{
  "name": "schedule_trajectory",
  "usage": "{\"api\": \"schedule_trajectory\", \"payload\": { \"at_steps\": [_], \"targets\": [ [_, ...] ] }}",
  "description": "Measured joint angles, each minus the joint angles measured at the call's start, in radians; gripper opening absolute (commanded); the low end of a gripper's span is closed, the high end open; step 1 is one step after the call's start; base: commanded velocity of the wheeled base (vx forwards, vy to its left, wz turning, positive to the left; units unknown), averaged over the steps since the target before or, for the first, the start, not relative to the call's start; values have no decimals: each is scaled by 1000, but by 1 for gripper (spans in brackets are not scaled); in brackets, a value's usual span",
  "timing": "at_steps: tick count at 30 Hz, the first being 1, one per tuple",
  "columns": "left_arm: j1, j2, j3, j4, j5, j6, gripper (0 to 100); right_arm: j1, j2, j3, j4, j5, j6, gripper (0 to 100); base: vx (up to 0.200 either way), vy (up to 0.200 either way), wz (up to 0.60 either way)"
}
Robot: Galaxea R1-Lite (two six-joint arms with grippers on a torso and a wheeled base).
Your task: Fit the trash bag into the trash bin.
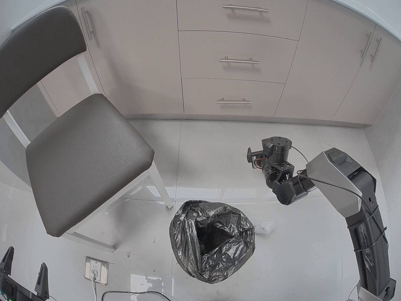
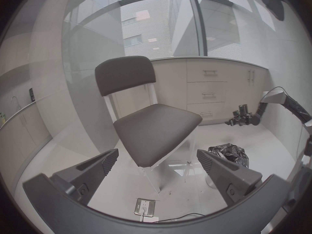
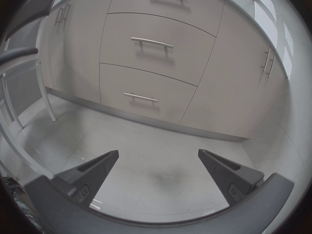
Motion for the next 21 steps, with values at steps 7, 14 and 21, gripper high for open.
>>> {"api": "schedule_trajectory", "payload": {
  "at_steps": [7, 14, 21],
  "targets": [
    [0, 0, -4, -2, -58, -152, 100, -8, 38, -32, 20, 0, -2, 100, 0, 0, 0],
    [0, 1, -3, -6, -46, -240, 100, -20, 87, -132, 77, -12, -5, 100, 0, 0, 0],
    [0, 1, 0, -7, 24, -95, 100, -34, 164, -310, 157, -33, -7, 100, 0, 0, 0]
  ]
}}
